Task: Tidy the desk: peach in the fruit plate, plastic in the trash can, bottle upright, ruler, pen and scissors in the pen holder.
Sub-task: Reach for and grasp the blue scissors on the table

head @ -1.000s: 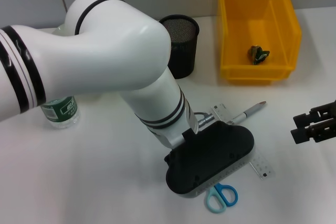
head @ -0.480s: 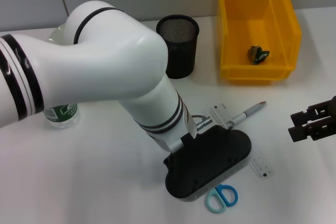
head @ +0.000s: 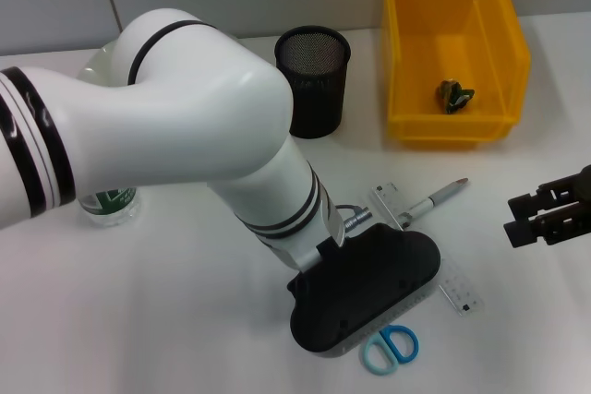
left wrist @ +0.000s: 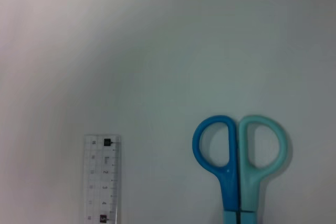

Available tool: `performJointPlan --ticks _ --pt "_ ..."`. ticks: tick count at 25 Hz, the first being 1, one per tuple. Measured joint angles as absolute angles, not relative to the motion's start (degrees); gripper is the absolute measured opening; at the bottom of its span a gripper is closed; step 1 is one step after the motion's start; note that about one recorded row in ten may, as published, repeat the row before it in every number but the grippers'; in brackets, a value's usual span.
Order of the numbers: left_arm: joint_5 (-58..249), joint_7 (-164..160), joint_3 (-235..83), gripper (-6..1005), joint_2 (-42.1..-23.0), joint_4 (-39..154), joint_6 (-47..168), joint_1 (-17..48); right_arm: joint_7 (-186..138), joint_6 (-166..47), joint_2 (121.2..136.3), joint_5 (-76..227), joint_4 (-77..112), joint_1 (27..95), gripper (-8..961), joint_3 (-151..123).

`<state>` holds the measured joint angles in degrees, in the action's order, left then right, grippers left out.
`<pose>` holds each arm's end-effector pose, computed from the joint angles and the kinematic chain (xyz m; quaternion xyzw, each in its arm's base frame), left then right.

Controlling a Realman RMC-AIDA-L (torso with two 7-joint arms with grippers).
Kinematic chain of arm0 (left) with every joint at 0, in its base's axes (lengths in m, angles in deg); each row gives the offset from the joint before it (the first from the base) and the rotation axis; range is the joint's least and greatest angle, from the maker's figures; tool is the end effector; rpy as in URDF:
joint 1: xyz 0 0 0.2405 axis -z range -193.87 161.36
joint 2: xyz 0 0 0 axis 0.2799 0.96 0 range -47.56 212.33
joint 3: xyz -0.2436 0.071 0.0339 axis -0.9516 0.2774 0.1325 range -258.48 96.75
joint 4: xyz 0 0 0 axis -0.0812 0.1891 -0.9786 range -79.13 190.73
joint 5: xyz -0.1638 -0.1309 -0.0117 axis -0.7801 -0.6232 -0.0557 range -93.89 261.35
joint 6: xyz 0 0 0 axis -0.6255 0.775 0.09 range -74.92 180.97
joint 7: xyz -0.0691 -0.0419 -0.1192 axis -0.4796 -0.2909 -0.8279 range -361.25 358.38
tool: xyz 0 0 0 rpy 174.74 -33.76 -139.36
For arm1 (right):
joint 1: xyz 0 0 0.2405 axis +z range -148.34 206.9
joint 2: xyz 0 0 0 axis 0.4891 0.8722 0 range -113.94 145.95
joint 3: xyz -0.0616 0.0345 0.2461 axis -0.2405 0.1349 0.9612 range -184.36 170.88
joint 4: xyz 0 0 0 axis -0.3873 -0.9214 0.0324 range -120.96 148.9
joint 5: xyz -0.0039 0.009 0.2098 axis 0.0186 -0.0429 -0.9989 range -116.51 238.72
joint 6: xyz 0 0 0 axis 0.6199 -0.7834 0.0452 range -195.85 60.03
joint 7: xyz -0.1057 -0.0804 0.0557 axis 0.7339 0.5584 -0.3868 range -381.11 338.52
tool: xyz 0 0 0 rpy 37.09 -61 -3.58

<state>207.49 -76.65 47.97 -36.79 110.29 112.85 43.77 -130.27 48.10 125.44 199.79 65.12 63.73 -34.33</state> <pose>-0.0875 0.3174 -0.1659 0.7974 -0.5574 -0.2082 0.1009 0.2750 0.3104 0.1068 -0.9182 0.3844 0.0945 0.0127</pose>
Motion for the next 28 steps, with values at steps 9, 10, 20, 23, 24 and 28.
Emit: performJointPlan --ticks 9,10,20,23,24,28 --pt "207.65 -77.11 48.41 352 -36.8 110.32 112.68 43.67 -130.27 47.94 125.43 199.79 65.12 63.97 721 -34.33" --pt "207.65 -77.11 48.41 351 -36.79 110.32 112.67 43.67 -130.27 47.92 125.43 199.79 65.12 63.99 721 -34.33" --pt "208.99 -78.15 47.5 337 -36.79 111.43 113.27 43.68 -130.27 47.75 125.42 199.79 65.12 64.0 720 -34.33" --pt "210.18 -79.02 46.21 331 -36.79 112.8 114.58 43.55 -130.26 47.82 125.42 199.79 65.12 64.0 721 -34.33" --pt "210.29 -79.1 46.07 330 -36.79 112.97 114.87 43.52 -130.26 47.82 125.42 199.79 65.12 64.0 721 -34.33" --pt "210.19 -79.27 46.11 325 -36.79 113.15 115.42 43.55 -130.24 47.99 125.42 199.79 65.12 63.99 720 -34.33"
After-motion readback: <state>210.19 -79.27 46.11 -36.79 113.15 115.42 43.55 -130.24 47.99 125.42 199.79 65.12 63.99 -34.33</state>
